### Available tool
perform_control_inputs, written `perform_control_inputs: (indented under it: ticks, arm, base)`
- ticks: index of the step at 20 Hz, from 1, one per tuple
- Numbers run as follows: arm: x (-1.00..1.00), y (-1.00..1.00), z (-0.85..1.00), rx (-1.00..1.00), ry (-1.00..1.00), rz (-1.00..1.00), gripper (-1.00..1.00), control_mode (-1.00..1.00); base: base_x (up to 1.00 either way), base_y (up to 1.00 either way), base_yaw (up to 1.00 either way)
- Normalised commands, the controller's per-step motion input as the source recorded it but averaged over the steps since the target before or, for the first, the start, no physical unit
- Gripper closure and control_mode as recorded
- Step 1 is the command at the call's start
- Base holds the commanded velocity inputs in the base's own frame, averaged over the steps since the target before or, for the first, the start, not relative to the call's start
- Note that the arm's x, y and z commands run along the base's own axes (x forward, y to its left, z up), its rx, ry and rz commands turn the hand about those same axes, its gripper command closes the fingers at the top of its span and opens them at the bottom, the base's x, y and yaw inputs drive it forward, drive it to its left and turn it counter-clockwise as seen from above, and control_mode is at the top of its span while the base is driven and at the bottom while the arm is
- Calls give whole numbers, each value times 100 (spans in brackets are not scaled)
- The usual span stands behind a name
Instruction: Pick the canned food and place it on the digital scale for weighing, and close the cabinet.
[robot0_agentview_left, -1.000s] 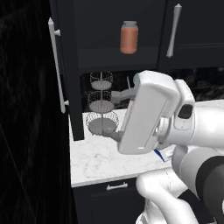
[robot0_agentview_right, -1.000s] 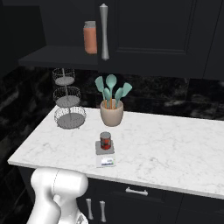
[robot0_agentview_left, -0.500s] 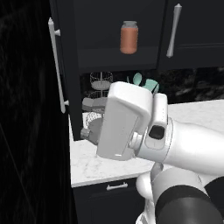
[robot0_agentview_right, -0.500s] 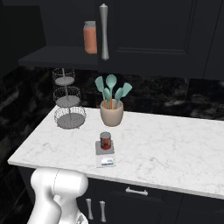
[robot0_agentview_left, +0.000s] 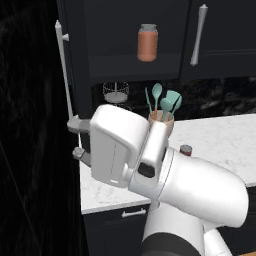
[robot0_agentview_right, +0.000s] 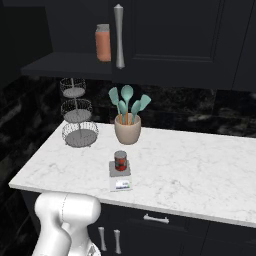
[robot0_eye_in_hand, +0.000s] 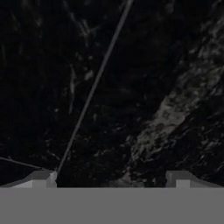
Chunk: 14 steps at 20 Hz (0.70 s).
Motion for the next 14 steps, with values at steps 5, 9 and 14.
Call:
perform_control_inputs:
  ticks: [5, 9, 14]
  arm:
    - [-5, 22, 0, 0, -1, -13, -100, -100]
    - [2, 29, 0, 0, 1, -23, -100, -100]
    - [31, 10, 0, 5, 9, -25, -100, -100]
  base:
    - [0, 0, 0]
    - [0, 0, 0]
    - [0, 0, 0]
